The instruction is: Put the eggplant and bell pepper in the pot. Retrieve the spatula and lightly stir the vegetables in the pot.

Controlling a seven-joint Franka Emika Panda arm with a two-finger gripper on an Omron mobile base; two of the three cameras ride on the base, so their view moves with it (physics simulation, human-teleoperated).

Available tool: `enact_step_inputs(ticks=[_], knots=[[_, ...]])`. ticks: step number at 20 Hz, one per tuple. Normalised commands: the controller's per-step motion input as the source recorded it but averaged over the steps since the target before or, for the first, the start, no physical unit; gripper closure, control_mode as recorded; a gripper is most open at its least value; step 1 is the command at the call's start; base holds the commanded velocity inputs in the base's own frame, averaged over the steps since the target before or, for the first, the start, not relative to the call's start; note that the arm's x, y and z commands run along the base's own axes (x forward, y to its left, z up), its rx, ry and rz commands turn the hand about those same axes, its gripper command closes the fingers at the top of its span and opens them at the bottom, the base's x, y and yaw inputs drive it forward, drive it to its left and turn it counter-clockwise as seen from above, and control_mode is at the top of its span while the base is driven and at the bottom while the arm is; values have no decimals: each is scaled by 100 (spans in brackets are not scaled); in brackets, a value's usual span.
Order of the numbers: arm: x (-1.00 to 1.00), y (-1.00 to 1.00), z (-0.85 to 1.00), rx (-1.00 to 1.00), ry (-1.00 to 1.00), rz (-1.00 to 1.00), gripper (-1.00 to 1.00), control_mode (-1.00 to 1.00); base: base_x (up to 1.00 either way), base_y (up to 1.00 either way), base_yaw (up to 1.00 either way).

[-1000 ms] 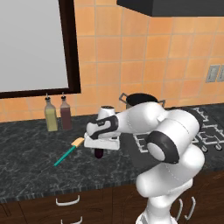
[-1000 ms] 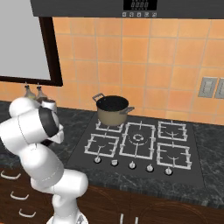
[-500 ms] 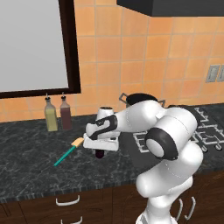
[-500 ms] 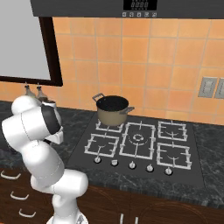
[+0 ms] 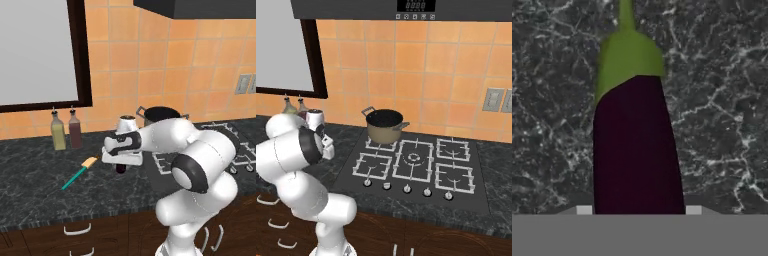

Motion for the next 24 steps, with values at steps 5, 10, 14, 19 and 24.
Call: enact_step_inputs(ticks=[5, 10, 14, 19, 24], knots=[[1, -79, 100, -1, -22, 0, 100, -100, 0, 0, 0], [36, -82, 100, 0, -6, 0, 100, -100, 0, 0, 0], [86, -76, 96, 0, 1, -2, 100, -100, 0, 0, 0], [100, -62, 52, 0, 18, -3, 100, -100, 0, 0, 0], [100, -49, 2, 0, 11, 0, 100, -100, 0, 0, 0]])
